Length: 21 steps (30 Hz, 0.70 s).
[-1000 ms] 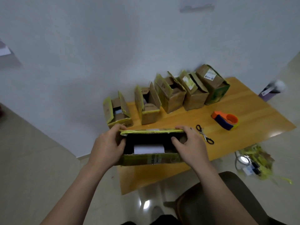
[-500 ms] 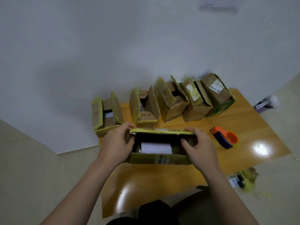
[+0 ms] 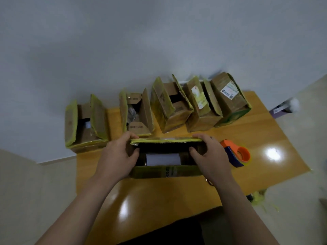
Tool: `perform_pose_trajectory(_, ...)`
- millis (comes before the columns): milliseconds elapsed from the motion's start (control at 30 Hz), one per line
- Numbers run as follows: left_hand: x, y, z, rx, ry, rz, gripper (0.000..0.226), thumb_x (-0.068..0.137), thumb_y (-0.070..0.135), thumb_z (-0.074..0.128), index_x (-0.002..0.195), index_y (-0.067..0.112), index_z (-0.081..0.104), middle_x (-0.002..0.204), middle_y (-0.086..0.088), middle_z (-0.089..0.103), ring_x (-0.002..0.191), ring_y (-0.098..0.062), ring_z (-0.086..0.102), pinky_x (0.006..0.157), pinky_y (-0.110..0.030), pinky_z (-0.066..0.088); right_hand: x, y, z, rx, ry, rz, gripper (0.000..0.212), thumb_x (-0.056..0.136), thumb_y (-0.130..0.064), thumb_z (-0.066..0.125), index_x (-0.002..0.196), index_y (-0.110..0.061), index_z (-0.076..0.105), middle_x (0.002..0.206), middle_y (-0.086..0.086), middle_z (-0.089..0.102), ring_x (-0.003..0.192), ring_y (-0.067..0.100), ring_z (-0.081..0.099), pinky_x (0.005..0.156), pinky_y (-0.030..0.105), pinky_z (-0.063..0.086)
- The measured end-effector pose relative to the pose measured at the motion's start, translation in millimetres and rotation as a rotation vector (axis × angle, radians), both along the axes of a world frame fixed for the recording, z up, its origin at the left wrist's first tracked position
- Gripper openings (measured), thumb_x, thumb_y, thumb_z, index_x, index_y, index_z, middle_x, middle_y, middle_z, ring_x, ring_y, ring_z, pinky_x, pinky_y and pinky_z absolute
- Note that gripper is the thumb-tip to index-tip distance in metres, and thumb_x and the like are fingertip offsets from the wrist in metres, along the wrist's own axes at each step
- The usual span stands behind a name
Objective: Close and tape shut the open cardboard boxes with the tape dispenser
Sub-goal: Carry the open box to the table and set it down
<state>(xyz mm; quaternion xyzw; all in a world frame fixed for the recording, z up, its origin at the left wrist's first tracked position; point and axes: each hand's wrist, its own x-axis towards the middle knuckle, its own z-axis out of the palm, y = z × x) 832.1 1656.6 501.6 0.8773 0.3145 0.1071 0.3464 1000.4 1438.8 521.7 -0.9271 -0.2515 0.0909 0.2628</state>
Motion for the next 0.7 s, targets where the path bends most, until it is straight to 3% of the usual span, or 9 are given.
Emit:
perform_pose_trajectory(67, 18, -8, -9, 0.01, 0.005, 0.035, 0.028, 0.09, 0.024, 0.074, 0.108, 0.039, 0.06, 0.079, 0.012, 0.067, 0.07, -0.01, 0.061, 0.052, -0.031, 0.047, 27, -3, -13, -0.004, 0.028, 0.044, 0.036, 0.092, -0.035, 0.069, 0.127, -0.034, 0.06, 0.106, -0.007, 0.059, 0.088, 0.011, 0.058, 0.068, 0.032, 0.056)
perform_pose_trajectory(200, 61, -29, -35, 0.0, 0.075, 0.095, 0.023, 0.089, 0.031, 0.075, 0.103, 0.038, 0.059, 0.079, 0.013, 0.068, 0.07, -0.008, 0.062, 0.057, -0.037, 0.052, 89, -16, -50, 0.007, 0.084, 0.128, 0.031, 0.093, -0.039, 0.068, 0.124, -0.039, 0.06, 0.108, -0.011, 0.059, 0.083, 0.005, 0.06, 0.068, 0.034, 0.058)
perform_pose_trajectory(300, 96, -48, -56, -0.023, 0.144, 0.145, 0.02, 0.088, 0.034, 0.075, 0.096, 0.038, 0.058, 0.078, 0.012, 0.069, 0.068, -0.006, 0.063, 0.059, -0.041, 0.053, 133, -32, -80, 0.055, 0.184, 0.195, 0.028, 0.094, -0.037, 0.069, 0.121, -0.04, 0.062, 0.11, -0.014, 0.061, 0.09, 0.005, 0.06, 0.074, 0.034, 0.058)
perform_pose_trajectory(500, 119, -76, -62, -0.056, 0.271, 0.208, 0.018, 0.088, 0.047, 0.068, 0.093, 0.036, 0.056, 0.082, 0.012, 0.069, 0.071, -0.01, 0.063, 0.059, -0.045, 0.053, 167, -47, -110, 0.05, 0.26, 0.27, 0.028, 0.091, -0.041, 0.068, 0.118, -0.042, 0.06, 0.106, -0.014, 0.062, 0.08, 0.009, 0.061, 0.064, 0.029, 0.054)
perform_pose_trajectory(700, 123, -94, -77, -0.006, 0.307, 0.278, 0.021, 0.085, 0.052, 0.066, 0.089, 0.035, 0.055, 0.069, 0.005, 0.067, 0.065, -0.016, 0.062, 0.057, -0.045, 0.051, 172, -53, -137, 0.103, 0.32, 0.31, 0.026, 0.09, -0.043, 0.069, 0.114, -0.044, 0.06, 0.105, -0.019, 0.063, 0.08, 0.009, 0.063, 0.062, 0.028, 0.053)
